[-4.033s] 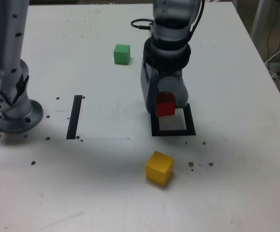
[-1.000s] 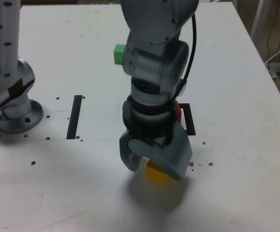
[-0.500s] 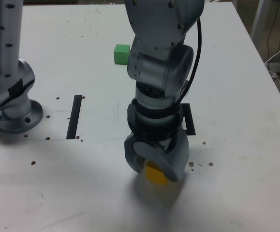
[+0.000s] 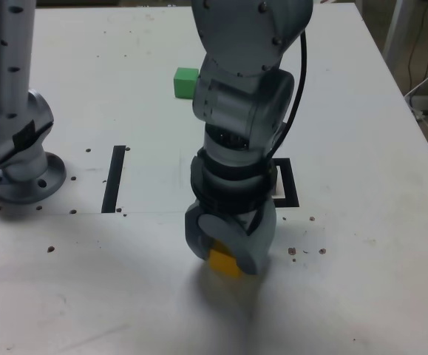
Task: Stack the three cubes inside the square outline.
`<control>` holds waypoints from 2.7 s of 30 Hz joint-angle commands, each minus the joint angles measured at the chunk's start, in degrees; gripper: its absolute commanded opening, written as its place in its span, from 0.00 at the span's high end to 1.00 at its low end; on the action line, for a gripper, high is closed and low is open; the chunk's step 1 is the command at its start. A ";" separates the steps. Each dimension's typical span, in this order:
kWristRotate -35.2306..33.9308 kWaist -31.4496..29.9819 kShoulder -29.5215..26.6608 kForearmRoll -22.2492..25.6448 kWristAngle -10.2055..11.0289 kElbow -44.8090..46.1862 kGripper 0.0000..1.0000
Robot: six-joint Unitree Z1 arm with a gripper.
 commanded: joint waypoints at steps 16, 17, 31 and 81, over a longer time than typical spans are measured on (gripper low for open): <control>-0.07 9.36 -8.52 11.26 2.58 -8.88 0.71; -0.22 10.75 -8.47 11.96 2.21 -9.62 0.71; -9.24 21.56 -4.72 12.83 1.48 -11.03 0.71; -7.49 25.17 -2.36 10.48 0.11 -9.30 0.01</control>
